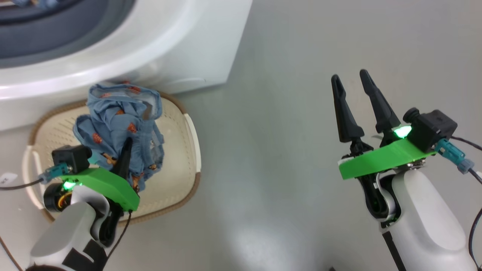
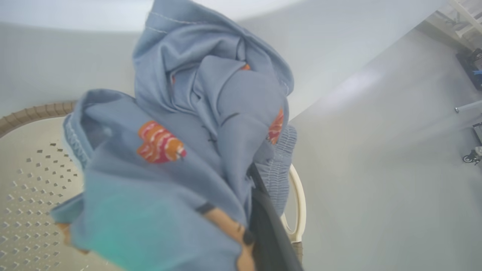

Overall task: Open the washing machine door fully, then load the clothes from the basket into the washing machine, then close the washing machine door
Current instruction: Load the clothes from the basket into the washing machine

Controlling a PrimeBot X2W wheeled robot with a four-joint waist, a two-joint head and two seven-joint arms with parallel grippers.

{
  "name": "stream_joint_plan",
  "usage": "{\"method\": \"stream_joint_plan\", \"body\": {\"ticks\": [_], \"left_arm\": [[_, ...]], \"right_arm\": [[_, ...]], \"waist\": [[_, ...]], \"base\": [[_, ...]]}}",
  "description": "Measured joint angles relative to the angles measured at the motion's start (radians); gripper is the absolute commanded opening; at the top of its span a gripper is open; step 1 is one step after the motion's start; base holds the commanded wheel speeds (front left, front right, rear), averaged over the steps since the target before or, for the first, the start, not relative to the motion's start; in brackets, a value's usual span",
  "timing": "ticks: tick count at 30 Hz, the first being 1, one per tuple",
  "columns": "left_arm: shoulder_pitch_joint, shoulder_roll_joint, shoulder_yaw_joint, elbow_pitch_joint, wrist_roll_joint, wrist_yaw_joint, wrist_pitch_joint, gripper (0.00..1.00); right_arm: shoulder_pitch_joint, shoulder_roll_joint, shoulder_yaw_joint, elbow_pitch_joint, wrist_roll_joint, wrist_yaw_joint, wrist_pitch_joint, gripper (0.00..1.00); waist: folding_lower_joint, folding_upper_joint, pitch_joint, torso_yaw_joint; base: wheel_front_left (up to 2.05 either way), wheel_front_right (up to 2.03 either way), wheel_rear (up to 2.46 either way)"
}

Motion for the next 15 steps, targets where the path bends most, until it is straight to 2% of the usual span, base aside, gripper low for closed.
{"method": "stream_joint_plan", "body": {"ticks": [9, 15], "left_arm": [[0.115, -0.002, 0.135, -0.175, 0.070, 0.006, -0.001, 0.00], [0.222, -0.006, 0.229, -0.320, 0.144, 0.042, -0.004, 0.00]], "right_arm": [[0.049, -0.033, -0.006, 0.021, 0.003, 0.000, 0.000, 1.00], [0.082, -0.054, -0.007, 0.030, 0.004, 0.000, 0.000, 1.00]], "waist": [[0.0000, 0.0000, -0.134, 0.046], [0.0000, 0.0000, -0.217, 0.077]], "base": [[0.00, 0.00, 0.00], [0.00, 0.00, 0.00]]}}
